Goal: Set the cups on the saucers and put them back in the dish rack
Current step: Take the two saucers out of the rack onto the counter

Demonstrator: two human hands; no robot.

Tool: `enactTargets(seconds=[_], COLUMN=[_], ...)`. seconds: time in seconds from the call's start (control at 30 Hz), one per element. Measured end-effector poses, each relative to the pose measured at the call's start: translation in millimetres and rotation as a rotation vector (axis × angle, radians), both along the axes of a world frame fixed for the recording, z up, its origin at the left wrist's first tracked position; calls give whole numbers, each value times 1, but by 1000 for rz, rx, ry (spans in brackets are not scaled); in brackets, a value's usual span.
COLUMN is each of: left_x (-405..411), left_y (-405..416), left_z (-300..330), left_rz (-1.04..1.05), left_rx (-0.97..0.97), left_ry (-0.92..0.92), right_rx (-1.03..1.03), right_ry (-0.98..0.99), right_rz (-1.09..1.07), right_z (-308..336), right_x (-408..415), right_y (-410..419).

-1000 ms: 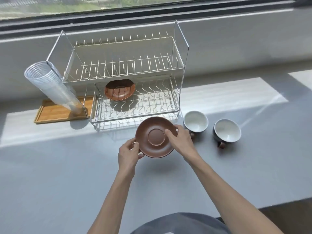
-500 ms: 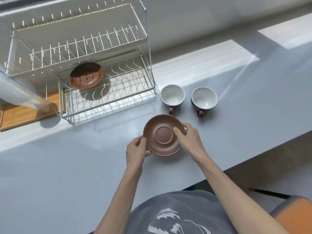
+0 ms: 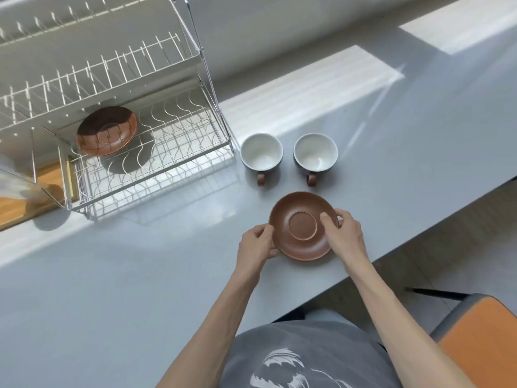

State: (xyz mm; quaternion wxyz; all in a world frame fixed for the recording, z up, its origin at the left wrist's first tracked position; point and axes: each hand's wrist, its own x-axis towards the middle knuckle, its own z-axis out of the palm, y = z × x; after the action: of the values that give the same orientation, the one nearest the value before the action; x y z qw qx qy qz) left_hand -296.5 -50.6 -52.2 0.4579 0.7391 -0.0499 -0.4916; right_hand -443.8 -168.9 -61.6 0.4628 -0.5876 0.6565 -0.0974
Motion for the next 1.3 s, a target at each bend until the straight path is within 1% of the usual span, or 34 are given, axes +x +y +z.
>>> enactTargets(seconds=[0.17,0.3,0.43,0.6,0.67,0.7,0.77,0.83,0.9,0.97,1.2,1.3], left_x=[-4,-6,-6,-3,-1,0,4,10,18,27,71,94], left_y=[-9,-11,-10,-9,-9,-8,-6,-4,1,4,26,40], left_z=[-3,-6,-6,-1,2,4,7,11,16,22,39,43], left_rz=[-65,-98,-138,-220,-263,-284,-322,-355,-388,-408,-442,-482], left_rx=[37,73,79,94,104,109,121,127,132,145,196,256], left_ry=[-12,-36,-22,-17,-30,-39,-61,-108,-175,-217,-350,-457], right_rx=[-2,9,9,15,-4,-35,-161,-303,-380,-410,-410,-419], right_ry=[15,33,46,92,175,247,398,475,500,515,500,489], right_rz=[-34,-28,-20,47,131,188,295,378,457,546,909,1019], right_z=[-6,-6,-7,-2,2,5,11,20,27,34,51,57], right_x=[-6,-7,-8,-9,-8,-7,-1,8,22,39,98,125], right_y=[-5,-5,-5,-8,-8,-6,-2,2,4,7,12,18])
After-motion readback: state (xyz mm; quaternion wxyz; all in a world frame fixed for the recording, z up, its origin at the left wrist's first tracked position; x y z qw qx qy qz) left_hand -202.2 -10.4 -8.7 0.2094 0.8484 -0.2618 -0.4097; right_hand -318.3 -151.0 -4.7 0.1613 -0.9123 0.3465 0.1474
